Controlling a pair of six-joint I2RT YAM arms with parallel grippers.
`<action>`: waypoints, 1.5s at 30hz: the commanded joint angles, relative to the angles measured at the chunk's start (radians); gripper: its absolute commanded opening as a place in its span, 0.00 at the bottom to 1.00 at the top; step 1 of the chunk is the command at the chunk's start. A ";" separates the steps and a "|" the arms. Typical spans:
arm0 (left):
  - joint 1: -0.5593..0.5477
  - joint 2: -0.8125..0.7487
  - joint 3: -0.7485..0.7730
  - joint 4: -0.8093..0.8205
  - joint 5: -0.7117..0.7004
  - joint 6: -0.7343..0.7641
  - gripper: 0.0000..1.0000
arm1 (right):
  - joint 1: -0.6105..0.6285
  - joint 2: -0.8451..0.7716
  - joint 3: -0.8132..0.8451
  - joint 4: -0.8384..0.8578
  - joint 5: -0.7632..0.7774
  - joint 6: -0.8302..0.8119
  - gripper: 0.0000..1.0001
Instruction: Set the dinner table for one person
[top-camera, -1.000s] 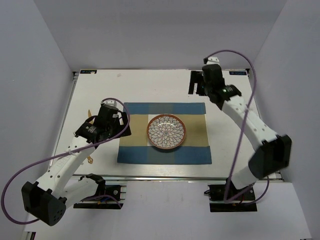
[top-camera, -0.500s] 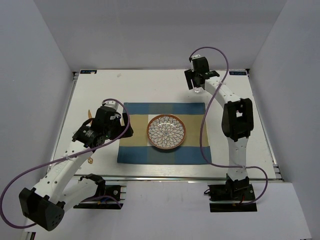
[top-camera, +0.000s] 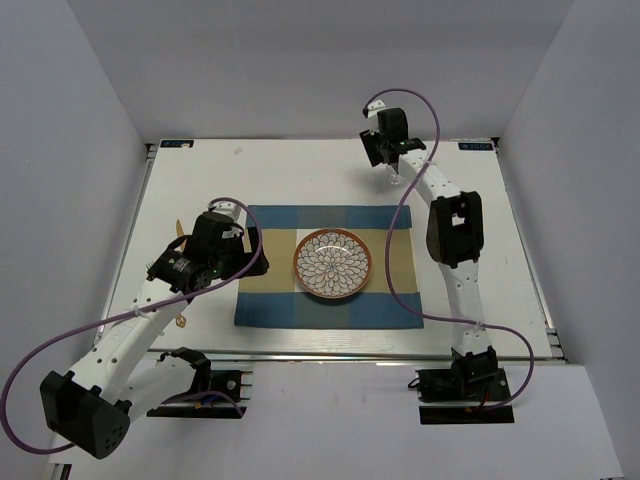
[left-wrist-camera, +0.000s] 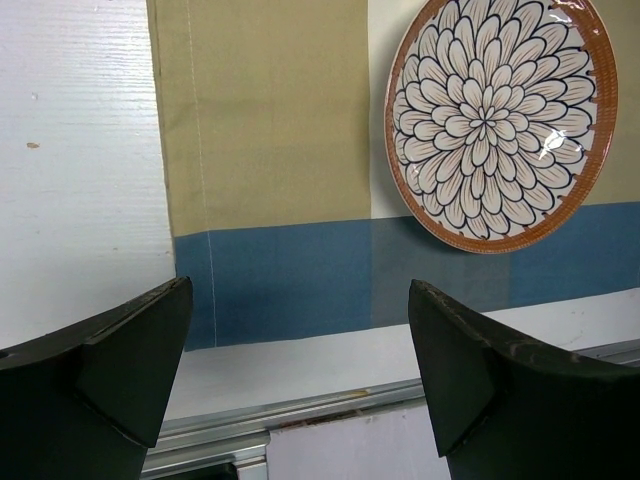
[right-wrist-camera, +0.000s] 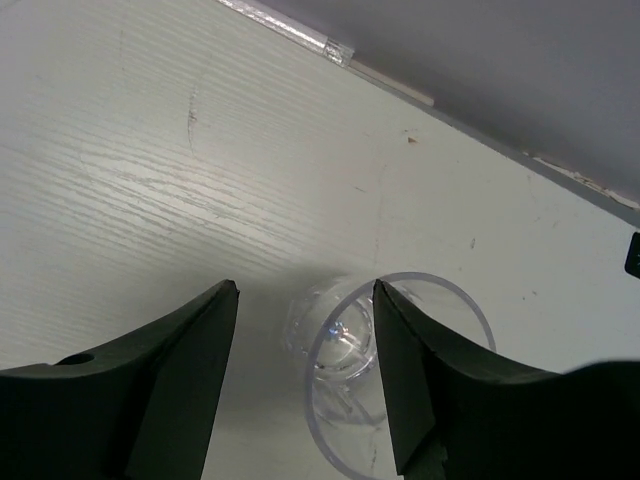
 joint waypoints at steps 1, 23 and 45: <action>0.005 -0.007 -0.001 0.018 0.013 0.009 0.98 | -0.023 -0.005 0.022 0.024 -0.032 -0.008 0.62; 0.005 -0.037 -0.004 0.016 -0.002 0.003 0.98 | -0.026 -0.201 -0.131 -0.011 -0.039 0.112 0.00; 0.005 -0.132 -0.007 -0.002 -0.091 -0.041 0.98 | 0.058 -0.703 -0.779 -0.125 -0.164 0.434 0.00</action>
